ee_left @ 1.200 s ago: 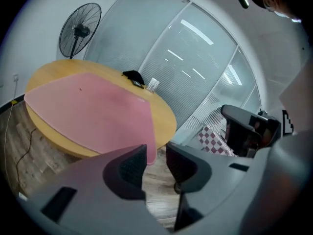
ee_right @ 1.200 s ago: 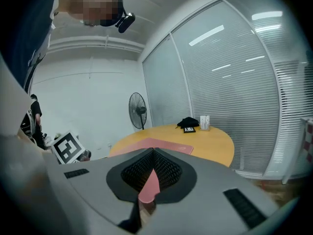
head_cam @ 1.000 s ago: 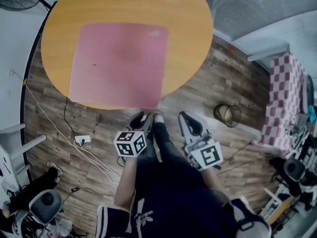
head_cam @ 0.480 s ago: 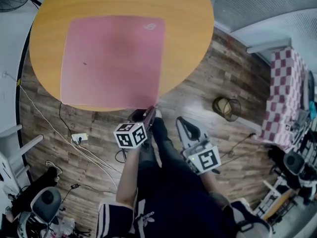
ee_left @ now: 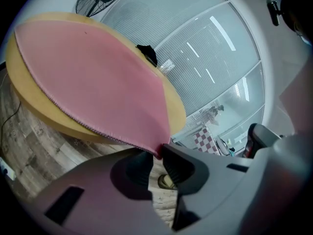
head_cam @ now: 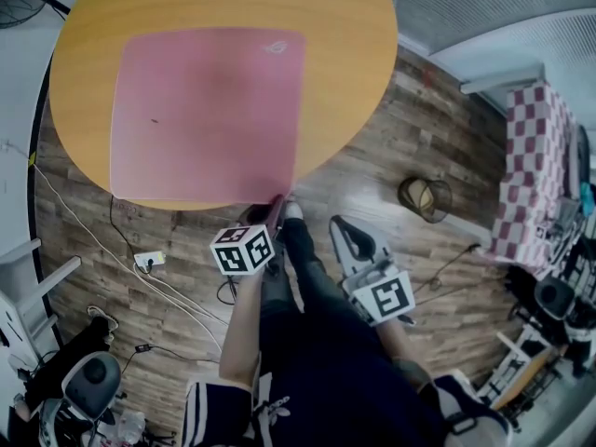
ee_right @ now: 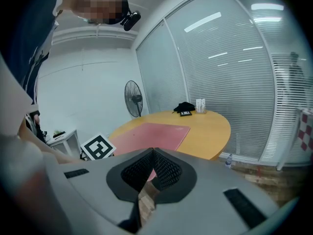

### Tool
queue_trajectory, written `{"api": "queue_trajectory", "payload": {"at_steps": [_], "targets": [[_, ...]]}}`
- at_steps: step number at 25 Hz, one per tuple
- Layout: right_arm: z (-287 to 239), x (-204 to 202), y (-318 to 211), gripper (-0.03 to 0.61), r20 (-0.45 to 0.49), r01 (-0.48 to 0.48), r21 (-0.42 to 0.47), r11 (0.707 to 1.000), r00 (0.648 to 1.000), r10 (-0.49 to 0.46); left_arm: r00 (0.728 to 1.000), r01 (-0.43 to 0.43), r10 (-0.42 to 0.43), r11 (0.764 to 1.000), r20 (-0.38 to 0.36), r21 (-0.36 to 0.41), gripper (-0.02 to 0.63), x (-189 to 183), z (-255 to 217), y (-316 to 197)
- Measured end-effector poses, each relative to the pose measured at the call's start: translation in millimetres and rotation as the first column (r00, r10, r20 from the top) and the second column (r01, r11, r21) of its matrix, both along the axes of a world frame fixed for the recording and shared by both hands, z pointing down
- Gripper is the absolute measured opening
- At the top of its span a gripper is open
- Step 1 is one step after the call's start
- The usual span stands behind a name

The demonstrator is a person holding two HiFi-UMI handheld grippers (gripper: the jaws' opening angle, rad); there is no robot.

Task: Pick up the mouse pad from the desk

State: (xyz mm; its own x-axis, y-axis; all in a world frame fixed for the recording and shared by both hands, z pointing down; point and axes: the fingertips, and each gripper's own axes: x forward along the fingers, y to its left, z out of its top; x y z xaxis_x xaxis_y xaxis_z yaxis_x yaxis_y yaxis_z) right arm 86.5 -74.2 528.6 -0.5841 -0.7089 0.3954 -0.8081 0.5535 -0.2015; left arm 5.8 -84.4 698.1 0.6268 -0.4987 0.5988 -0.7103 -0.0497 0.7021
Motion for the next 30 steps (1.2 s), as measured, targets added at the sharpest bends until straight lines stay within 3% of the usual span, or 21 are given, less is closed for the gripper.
{"api": "queue_trajectory", "payload": {"at_steps": [6,15,24,30], "targets": [[-2,-4,1,0.003,0.0,0.001,0.008,1.0,1.0,-0.001,1.0,-0.003,0.003,1.0,-0.019,0.012,0.023,1,-7,-2],[-17,-7,-9,0.003,-0.01,0.01,0.044,0.999,1.0,-0.01,1.0,-0.014,0.014,0.995,0.004,0.1,0.017,-2,-34,-13],[-37,-15,-25,0.003,-0.02,0.014,0.093,0.996,1.0,-0.012,0.999,-0.005,-0.004,0.976,0.038,0.217,0.018,-22,-72,-42],[-56,-18,-38,0.003,-0.006,0.004,0.137,0.991,1.0,-0.003,0.996,0.018,-0.044,0.95,0.076,0.312,0.018,-46,-105,-79]]}}
